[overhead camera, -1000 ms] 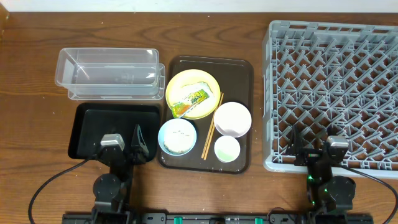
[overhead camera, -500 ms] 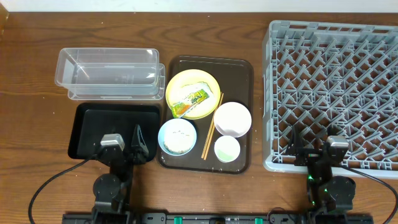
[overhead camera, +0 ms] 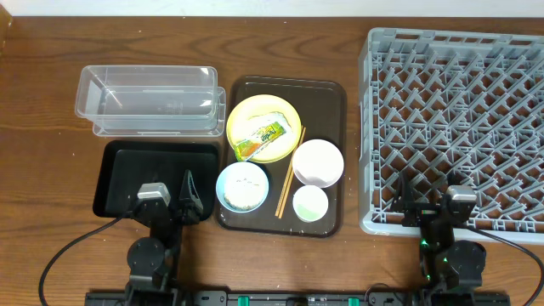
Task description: Sort waste into correct bins and load items into the dishwasher rack
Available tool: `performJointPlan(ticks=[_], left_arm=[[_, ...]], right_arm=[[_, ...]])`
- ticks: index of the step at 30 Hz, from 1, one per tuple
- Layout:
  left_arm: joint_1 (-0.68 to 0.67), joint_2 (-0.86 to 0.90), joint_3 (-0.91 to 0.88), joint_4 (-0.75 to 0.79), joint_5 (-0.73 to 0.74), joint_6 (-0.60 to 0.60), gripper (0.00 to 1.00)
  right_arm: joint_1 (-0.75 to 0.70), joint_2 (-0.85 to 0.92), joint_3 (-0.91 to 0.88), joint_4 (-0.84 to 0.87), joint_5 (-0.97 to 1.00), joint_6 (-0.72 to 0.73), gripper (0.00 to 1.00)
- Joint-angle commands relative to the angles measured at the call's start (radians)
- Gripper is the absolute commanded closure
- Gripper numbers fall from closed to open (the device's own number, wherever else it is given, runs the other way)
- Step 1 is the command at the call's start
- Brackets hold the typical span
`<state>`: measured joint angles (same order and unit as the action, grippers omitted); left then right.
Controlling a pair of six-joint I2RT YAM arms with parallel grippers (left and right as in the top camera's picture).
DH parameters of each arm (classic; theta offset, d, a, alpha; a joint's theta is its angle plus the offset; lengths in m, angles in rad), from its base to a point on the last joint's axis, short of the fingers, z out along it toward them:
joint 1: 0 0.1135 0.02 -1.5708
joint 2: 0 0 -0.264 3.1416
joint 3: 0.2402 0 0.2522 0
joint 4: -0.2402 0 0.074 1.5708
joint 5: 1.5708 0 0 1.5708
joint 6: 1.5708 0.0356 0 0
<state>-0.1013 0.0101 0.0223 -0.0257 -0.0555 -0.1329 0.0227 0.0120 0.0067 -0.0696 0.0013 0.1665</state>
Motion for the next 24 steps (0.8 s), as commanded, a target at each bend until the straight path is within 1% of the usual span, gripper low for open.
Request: performJointPlan(ticks=[1, 4, 7, 10, 15, 19, 22, 24], left_arm=[[0.003, 0.001, -0.003, -0.042, -0.016, 0.008, 0.31], [0.003, 0.033, 0.037, -0.065, -0.016, 0.009, 0.31], [0.003, 0.108, 0.106, -0.102, -0.016, 0.009, 0.31], [0.003, 0.235, 0.202, -0.147, -0.016, 0.009, 0.31], [0.003, 0.493, 0.407, -0.246, -0.016, 0.009, 0.31], [0.003, 0.703, 0.605, -0.379, -0.016, 0.009, 0.31], [0.003, 0.849, 0.758, -0.517, 0.000, 0.009, 0.31], [0.003, 0.948, 0.869, -0.635, 0.039, 0.009, 0.31]], right_arm=[[0.006, -0.003, 0.003, -0.002, 0.018, -0.015, 0.01], [0.007, 0.014, 0.016, -0.002, 0.041, -0.015, 0.01], [0.006, 0.058, 0.053, -0.002, 0.055, -0.015, 0.01], [0.006, 0.148, 0.115, -0.002, 0.074, -0.015, 0.01], [0.007, 0.368, 0.258, -0.012, 0.073, -0.014, 0.01], [0.007, 0.558, 0.415, -0.097, 0.064, -0.014, 0.01], [0.007, 0.699, 0.557, -0.206, 0.022, -0.014, 0.01], [0.007, 0.788, 0.655, -0.288, -0.011, -0.015, 0.01]])
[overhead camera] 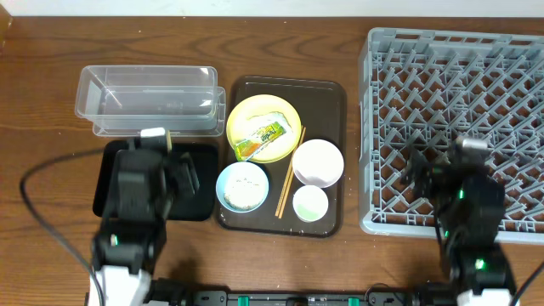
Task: Sort waste into correct bins and load items into the dishwasher rack
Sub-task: 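Reach the left gripper to the green wrapper on the yellow plate and grasp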
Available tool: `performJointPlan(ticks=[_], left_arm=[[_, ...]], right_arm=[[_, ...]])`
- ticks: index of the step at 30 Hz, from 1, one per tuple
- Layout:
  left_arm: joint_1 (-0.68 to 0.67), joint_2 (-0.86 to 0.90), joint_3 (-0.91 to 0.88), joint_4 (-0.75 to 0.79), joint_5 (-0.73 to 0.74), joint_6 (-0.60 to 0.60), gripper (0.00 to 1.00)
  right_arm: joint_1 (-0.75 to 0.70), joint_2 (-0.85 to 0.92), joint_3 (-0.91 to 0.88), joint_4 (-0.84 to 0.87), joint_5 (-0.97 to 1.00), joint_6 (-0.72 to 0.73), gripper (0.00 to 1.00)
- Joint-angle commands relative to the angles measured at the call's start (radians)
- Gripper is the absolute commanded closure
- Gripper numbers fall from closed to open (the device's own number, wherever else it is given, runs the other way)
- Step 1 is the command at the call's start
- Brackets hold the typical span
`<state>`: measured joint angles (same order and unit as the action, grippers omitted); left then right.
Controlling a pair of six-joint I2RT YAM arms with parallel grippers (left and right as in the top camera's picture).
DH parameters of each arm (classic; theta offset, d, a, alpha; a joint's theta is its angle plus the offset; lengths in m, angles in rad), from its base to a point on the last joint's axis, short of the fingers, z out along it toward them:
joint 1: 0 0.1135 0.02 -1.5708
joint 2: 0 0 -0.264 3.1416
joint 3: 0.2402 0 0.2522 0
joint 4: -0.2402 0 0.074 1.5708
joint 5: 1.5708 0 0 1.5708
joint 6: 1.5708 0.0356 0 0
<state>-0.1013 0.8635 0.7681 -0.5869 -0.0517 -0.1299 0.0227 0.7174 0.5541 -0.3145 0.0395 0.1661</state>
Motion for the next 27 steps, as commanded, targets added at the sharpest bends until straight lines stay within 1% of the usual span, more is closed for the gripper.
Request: performJointPlan(ticks=[1, 3, 5, 8, 11, 13, 18, 23, 27], left_arm=[[0.003, 0.132, 0.167, -0.124, 0.045, 0.006, 0.31], [0.003, 0.202, 0.242, -0.220, 0.043, 0.006, 0.31], [0.003, 0.251, 0.285, -0.275, 0.044, 0.005, 0.31], [0.003, 0.285, 0.291, -0.302, 0.045, -0.004, 0.31], [0.003, 0.296, 0.291, -0.286, 0.044, -0.005, 0.31], [0.003, 0.296, 0.291, -0.239, 0.047, -0.006, 0.31], [-0.006, 0.320, 0.291, -0.037, 0.149, 0.017, 0.31], [-0.077, 0.420, 0.291, 0.133, 0.164, 0.129, 0.31], [-0.140, 0.523, 0.291, 0.209, 0.164, 0.187, 0.31]], right_arm=[[0.007, 0.117, 0.146, -0.078, -0.053, -0.014, 0.01], [0.006, 0.183, 0.225, -0.149, -0.051, -0.014, 0.01], [0.006, 0.234, 0.283, -0.196, -0.047, -0.015, 0.01], [0.006, 0.281, 0.319, -0.208, -0.048, -0.014, 0.01], [0.006, 0.290, 0.318, -0.200, -0.047, -0.014, 0.01], [0.007, 0.289, 0.318, -0.198, -0.048, -0.014, 0.01], [0.007, 0.289, 0.318, -0.197, -0.048, -0.014, 0.01], [0.007, 0.289, 0.318, -0.198, -0.048, -0.014, 0.01], [0.007, 0.289, 0.318, -0.198, -0.048, -0.014, 0.01]])
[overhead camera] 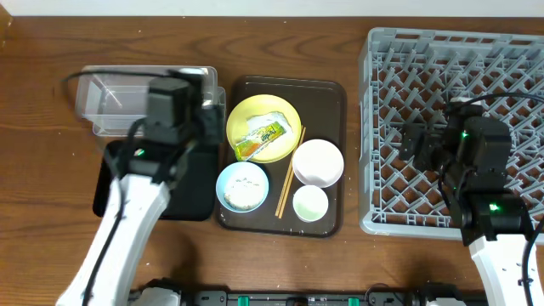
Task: Sort waste into correct bins and load items into the dishwasher rack
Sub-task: 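Reach the left gripper to the green wrapper on the yellow plate and grasp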
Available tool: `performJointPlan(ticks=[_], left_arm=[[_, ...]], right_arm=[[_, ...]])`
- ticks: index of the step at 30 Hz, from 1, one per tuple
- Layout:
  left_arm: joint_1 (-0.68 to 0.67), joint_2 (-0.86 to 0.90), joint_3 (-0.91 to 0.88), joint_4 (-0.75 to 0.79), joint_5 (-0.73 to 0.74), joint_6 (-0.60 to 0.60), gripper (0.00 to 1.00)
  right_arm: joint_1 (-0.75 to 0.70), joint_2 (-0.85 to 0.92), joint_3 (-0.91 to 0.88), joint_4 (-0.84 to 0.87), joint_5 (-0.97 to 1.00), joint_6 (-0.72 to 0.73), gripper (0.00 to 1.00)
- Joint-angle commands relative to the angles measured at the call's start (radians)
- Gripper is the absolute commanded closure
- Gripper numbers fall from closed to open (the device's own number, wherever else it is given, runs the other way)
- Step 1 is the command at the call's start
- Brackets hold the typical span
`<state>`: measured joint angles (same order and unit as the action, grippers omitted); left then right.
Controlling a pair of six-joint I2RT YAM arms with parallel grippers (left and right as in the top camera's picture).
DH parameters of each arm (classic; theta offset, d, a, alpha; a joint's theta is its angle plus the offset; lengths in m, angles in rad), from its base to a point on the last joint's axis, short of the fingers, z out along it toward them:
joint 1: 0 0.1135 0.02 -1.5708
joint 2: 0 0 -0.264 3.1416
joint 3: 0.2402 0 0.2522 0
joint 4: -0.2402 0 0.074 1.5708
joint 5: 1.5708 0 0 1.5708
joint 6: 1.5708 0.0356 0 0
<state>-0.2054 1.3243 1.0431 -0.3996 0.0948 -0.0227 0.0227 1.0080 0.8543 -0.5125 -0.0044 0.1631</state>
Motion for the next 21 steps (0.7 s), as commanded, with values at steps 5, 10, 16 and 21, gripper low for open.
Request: performJointPlan(ticks=[5, 10, 16, 21], left_arm=[[-0.109, 0.196, 0.016, 0.066, 0.018, 0.079, 0.31], [-0.170, 0.327, 0.016, 0.067, 0.018, 0.080, 0.31], [-0.216, 0.452, 0.016, 0.078, 0.017, 0.083, 0.31], [-0.218, 0.523, 0.016, 0.119, -0.018, 0.083, 0.32]], right_arm=[[0.007, -0.002, 0.018, 0.000, -0.004, -0.011, 0.01], [0.007, -0.002, 0.018, 0.000, -0.004, -0.011, 0.01], [0.007, -0.002, 0.018, 0.000, -0.004, -0.011, 0.01], [0.007, -0.002, 0.018, 0.000, -0.004, -0.011, 0.01]])
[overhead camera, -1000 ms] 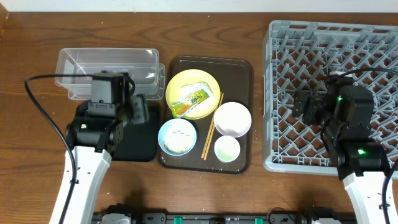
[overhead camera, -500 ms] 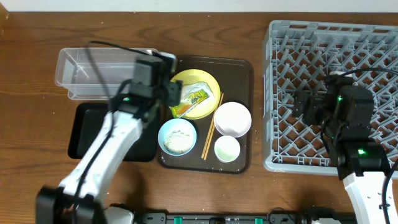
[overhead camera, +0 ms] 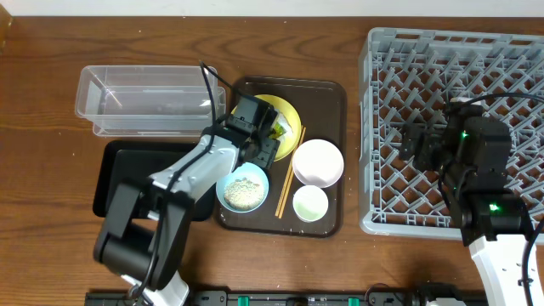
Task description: Sort waste into correct bins and load items into the dishwasher rack
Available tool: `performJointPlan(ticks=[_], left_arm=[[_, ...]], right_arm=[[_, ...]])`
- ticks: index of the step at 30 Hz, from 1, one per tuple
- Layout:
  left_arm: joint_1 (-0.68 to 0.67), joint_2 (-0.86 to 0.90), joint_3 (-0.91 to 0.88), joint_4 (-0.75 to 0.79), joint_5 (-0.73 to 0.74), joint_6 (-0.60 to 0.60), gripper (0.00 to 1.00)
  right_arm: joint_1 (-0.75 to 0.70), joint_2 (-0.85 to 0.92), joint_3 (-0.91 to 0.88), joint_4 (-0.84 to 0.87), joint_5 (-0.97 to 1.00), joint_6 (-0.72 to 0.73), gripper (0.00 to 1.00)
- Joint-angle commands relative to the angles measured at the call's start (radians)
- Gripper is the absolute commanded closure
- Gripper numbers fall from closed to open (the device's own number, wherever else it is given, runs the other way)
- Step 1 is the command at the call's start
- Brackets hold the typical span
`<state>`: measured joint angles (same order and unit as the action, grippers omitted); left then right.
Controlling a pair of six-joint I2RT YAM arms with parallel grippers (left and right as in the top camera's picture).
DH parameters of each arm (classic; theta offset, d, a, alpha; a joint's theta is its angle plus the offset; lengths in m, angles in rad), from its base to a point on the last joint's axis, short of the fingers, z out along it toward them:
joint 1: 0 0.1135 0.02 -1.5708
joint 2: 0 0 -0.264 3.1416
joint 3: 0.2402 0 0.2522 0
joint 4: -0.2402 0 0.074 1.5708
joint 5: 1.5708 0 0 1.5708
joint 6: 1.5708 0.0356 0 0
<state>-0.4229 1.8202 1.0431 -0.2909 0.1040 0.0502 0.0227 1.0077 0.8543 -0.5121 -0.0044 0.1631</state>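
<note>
My left gripper (overhead camera: pixel 265 144) is down over the yellow plate (overhead camera: pixel 287 112) on the brown tray (overhead camera: pixel 333 95), fingers apart above the green snack wrapper (overhead camera: pixel 277 128), which it mostly hides. On the same tray are a blue bowl with crumbs (overhead camera: pixel 242 189), a white bowl (overhead camera: pixel 317 161), a small green cup (overhead camera: pixel 309 202) and wooden chopsticks (overhead camera: pixel 287 183). My right gripper (overhead camera: pixel 414 146) hovers over the left part of the grey dishwasher rack (overhead camera: pixel 459 59), holding nothing that I can see. Its finger gap is not readable.
A clear plastic bin (overhead camera: pixel 144 98) stands at the back left. A black tray-like bin (overhead camera: pixel 127 166) lies in front of it, partly under my left arm. The rack fills the right side of the wooden table (overhead camera: pixel 51 51).
My left gripper has moved right, from above the clear bin's right end to over the yellow plate and wrapper. The right arm has stayed over the rack. No object has moved.
Both arms were first folded at the table's front edge. Then both were raised, the left over the black bin, the right over the rack's front. The left then stood by the clear bin and is now at the yellow plate.
</note>
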Motion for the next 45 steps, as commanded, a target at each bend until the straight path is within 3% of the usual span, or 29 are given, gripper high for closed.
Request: performJointPlan(ticks=[1, 6, 10, 20, 27, 29, 31, 34, 41, 45], left_arm=[[0.000, 0.032, 0.016, 0.017, -0.043, 0.010, 0.35], [0.000, 0.006, 0.017, 0.024, -0.126, 0.010, 0.75], [0.001, -0.072, 0.017, 0.024, -0.143, 0.004, 0.86], [0.117, -0.315, 0.017, 0.030, -0.198, -0.007, 0.84], [0.295, -0.315, 0.017, 0.118, -0.202, -0.010, 0.77], [0.333, -0.302, 0.017, 0.142, -0.202, -0.010, 0.69], [0.358, -0.288, 0.017, 0.167, -0.202, -0.010, 0.50], [0.367, -0.285, 0.017, 0.181, -0.201, -0.010, 0.48], [0.317, -0.286, 0.016, 0.147, 0.098, -0.026, 0.48], [0.251, -0.277, 0.008, 0.120, 0.158, -0.024, 0.45]], right_arm=[[0.007, -0.002, 0.018, -0.001, -0.004, -0.011, 0.01], [0.007, -0.002, 0.018, -0.001, -0.004, -0.011, 0.01], [0.007, -0.002, 0.018, -0.001, -0.004, -0.011, 0.01], [0.007, -0.002, 0.018, -0.001, -0.004, -0.011, 0.02], [0.007, -0.002, 0.018, -0.001, -0.004, -0.011, 0.01], [0.006, -0.002, 0.018, -0.001, -0.004, -0.011, 0.01], [0.007, -0.002, 0.018, 0.000, -0.004, -0.011, 0.01], [0.007, -0.002, 0.018, 0.000, -0.004, -0.011, 0.01], [0.007, -0.002, 0.018, 0.000, -0.004, -0.011, 0.01], [0.007, -0.002, 0.018, 0.000, -0.004, -0.011, 0.01]])
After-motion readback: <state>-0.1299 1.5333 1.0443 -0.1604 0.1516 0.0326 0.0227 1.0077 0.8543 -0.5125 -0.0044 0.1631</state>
